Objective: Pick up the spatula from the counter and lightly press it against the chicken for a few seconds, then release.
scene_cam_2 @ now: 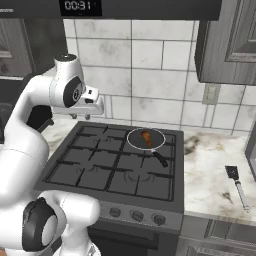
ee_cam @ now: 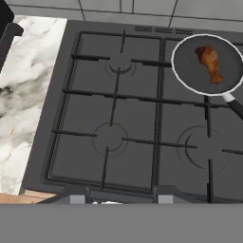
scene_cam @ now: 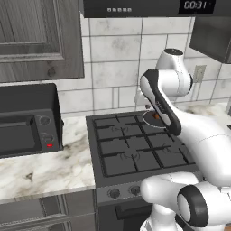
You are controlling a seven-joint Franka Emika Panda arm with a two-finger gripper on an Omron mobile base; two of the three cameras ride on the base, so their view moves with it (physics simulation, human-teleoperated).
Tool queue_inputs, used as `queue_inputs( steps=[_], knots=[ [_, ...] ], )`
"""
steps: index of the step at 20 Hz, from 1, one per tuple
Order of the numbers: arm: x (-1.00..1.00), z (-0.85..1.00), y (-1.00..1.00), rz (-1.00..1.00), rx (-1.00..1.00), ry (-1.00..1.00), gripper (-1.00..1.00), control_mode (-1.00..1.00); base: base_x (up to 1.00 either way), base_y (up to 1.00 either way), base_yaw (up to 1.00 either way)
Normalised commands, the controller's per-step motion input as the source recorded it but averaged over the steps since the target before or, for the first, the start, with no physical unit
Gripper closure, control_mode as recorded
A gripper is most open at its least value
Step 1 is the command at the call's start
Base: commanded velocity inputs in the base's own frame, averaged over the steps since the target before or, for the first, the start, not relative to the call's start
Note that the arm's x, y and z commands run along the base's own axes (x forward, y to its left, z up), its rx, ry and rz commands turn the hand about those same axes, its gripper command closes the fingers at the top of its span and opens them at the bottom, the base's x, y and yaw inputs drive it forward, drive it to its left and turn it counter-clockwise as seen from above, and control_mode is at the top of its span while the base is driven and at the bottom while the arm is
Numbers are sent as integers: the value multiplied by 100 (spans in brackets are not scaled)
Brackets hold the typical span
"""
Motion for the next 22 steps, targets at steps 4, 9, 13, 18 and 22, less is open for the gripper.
queue_inputs(
  steps=[4, 9, 13, 18, 22],
  knots=[
    [-13, -2, -9, 0, 0, 0, -100, -100, 0, 0, 0],
    [-33, -6, -32, -5, 0, 0, -100, -100, 0, 0, 0],
    [-42, -3, -32, -7, 0, -1, -100, -100, 0, 0, 0],
    [-33, 0, -17, -7, 0, -9, -100, -100, 0, 0, 0],
    [-25, 4, 0, 0, 0, -21, -100, -100, 0, 0, 0]
  ],
)
